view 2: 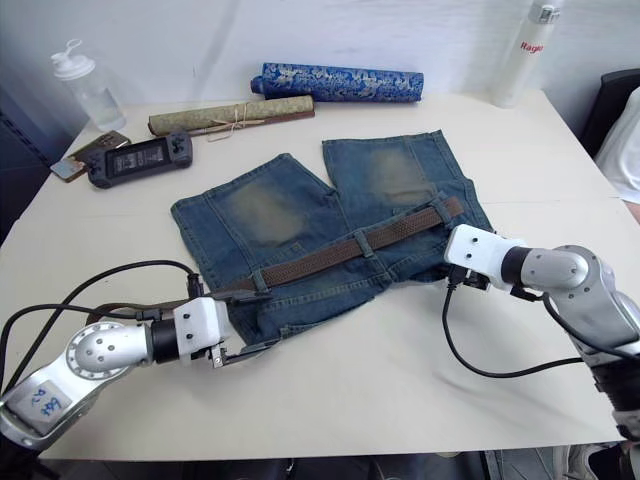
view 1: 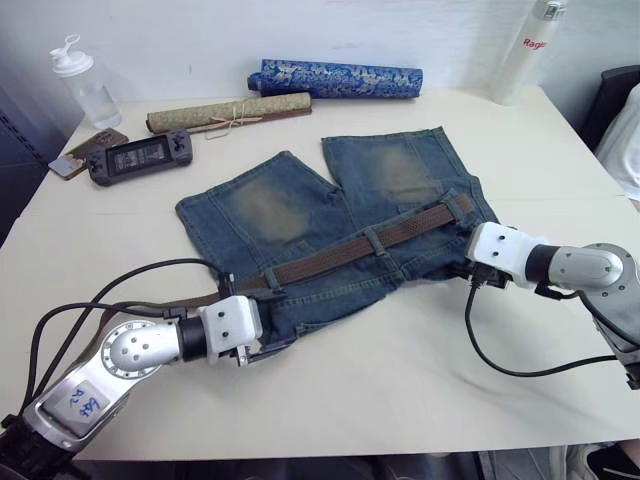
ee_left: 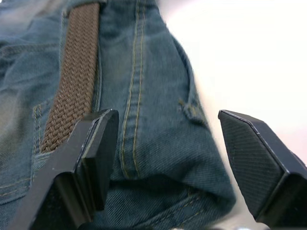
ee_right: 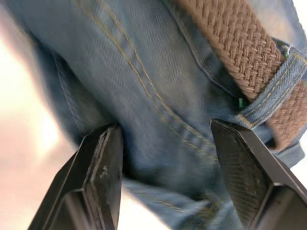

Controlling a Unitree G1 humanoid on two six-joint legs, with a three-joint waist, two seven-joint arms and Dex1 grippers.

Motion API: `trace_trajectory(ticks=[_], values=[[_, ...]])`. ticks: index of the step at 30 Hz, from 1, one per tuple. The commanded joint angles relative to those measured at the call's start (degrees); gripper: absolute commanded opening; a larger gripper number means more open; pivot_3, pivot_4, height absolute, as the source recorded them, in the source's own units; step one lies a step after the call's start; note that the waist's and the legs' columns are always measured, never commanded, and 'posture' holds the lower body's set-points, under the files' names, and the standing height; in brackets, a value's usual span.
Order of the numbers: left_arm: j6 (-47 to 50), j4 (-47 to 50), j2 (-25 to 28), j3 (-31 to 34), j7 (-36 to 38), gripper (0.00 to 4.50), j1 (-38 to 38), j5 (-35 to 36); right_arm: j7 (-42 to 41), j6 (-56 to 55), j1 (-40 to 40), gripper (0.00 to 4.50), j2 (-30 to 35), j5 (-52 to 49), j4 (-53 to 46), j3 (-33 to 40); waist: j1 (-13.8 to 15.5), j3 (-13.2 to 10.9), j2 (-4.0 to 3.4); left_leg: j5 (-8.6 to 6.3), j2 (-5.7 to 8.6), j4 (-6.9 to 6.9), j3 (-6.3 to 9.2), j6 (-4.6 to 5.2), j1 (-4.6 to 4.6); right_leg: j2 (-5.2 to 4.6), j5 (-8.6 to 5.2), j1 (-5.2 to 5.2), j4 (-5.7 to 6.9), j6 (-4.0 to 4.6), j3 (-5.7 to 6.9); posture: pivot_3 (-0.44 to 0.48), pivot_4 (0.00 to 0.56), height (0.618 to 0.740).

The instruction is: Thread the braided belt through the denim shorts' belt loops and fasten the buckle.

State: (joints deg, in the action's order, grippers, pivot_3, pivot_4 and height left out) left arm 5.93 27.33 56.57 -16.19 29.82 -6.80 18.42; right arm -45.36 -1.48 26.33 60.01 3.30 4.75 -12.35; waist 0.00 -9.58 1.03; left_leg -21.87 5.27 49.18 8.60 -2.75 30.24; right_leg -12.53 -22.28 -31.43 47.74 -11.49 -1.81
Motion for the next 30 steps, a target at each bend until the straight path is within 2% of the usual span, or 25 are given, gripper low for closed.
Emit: trace_trajectory(ticks=[1,7,8,9,11,14,15,16,18,24,27,30], values=[[3.63,0.08,-2.38,-2.06,1.13,3.64,-2.19,-7.57,2.5,-9.29,1.02,3.09,-0.98,8.6,7.05,-2.67,0.0,0.06,0.11,0.0,0.0,0.02,-0.01,0.0,-0.03,0.0,0.02,0.02,0.03,-0.05,-0.01,0.0,0.15,0.637],[4.96,-2.7,-5.93,-4.07,3.48,3.64,-2.73,-15.95,2.12,-11.05,0.2,3.09,-3.43,10.39,10.19,-1.88,0.04,0.31,0.4,0.04,-0.02,0.27,-0.01,0.02,-0.06,0.05,0.13,0.07,0.24,0.05,-0.08,0.0,0.15,0.637],[4.35,-3.89,-6.34,-4.7,3.84,3.11,-2.85,-17.75,1.82,-10.13,-0.16,2.55,-3.75,9.93,10.21,-1.39,0.06,0.34,0.42,0.05,-0.02,0.32,0.0,0.03,-0.09,0.05,0.1,0.1,0.27,0.14,-0.08,0.0,0.15,0.637],[3.93,-4.75,-6.74,-4.98,4.19,2.81,-2.93,-19.05,1.52,-9.48,-0.34,2.23,-4.0,9.64,10.24,-1.03,0.08,0.39,0.46,0.05,-0.01,0.36,0.0,0.03,-0.13,0.05,0.03,0.15,0.29,0.27,-0.08,0.0,0.15,0.637],[3.25,-6.79,-7.09,-5.34,4.52,1.88,-3.08,-21.69,0.27,-8.32,-0.92,1.2,-4.04,8.74,9.66,-0.29,0.07,0.46,0.47,0.05,-0.01,0.51,0.03,0.03,-0.12,0.07,0.0,0.19,0.35,0.34,-0.08,0.0,0.15,0.637],[1.88,-9.32,-7.48,-5.02,5.16,0.67,-3.17,-23.91,-1.32,-6.89,-1.44,0.01,-4.02,7.92,8.89,0.53,0.15,0.54,0.34,0.04,0.01,0.7,0.06,0.04,-0.1,0.07,-0.01,0.23,0.44,0.38,-0.08,0.0,0.15,0.637],[0.53,-10.63,-7.17,-4.55,5.64,0.22,-3.09,-24.27,-2.15,-5.76,-1.92,0.0,-3.92,7.14,7.98,0.99,0.15,0.56,0.34,0.04,0.02,0.76,0.06,0.04,-0.1,0.06,-0.01,0.23,0.5,0.38,-0.08,0.0,0.15,0.637],[-0.63,-11.79,-6.87,-4.09,5.98,0.08,-3.09,-24.64,-2.93,-4.7,-2.38,0.0,-3.83,6.4,7.0,1.42,0.19,0.58,0.32,0.04,0.02,0.77,0.06,0.04,-0.1,0.06,-0.02,0.22,0.55,0.39,-0.08,0.0,0.15,0.637],[-3.01,-14.94,-6.17,-2.88,6.33,0.08,-3.39,-25.17,-4.45,-2.28,-3.39,0.0,-3.83,4.73,4.4,2.41,0.32,0.61,0.28,0.03,0.01,0.79,0.07,0.05,-0.1,0.04,-0.03,0.19,0.66,0.38,-0.08,0.0,0.15,0.637],[-16.34,-31.78,-1.41,0.2,6.03,0.08,-7.39,-28.67,-10.61,12.92,-8.85,0.0,-4.15,-4.22,-11.7,5.34,1.0,0.74,0.14,0.02,-0.02,0.76,0.13,0.07,-0.07,0.05,-0.06,0.07,0.81,0.41,-0.04,0.0,0.15,0.637],[-23.04,-39.93,-0.58,0.42,5.22,0.08,-10.63,-29.78,-10.63,22.64,-10.79,0.0,-5.65,-9.22,-20.86,5.91,0.84,0.88,-0.05,0.01,-0.08,0.73,0.12,0.08,-0.1,0.08,-0.13,0.04,0.84,0.55,-0.02,0.0,0.15,0.637],[-26.02,-43.83,-1.34,0.23,6.01,0.08,-12.39,-29.49,-9.24,26.52,-11.63,0.0,-7.57,-10.45,-25.05,5.44,0.46,1.03,-0.31,0.01,-0.09,0.69,0.09,0.08,-0.11,0.08,-0.16,0.03,0.82,0.59,-0.05,0.0,0.15,0.637]])
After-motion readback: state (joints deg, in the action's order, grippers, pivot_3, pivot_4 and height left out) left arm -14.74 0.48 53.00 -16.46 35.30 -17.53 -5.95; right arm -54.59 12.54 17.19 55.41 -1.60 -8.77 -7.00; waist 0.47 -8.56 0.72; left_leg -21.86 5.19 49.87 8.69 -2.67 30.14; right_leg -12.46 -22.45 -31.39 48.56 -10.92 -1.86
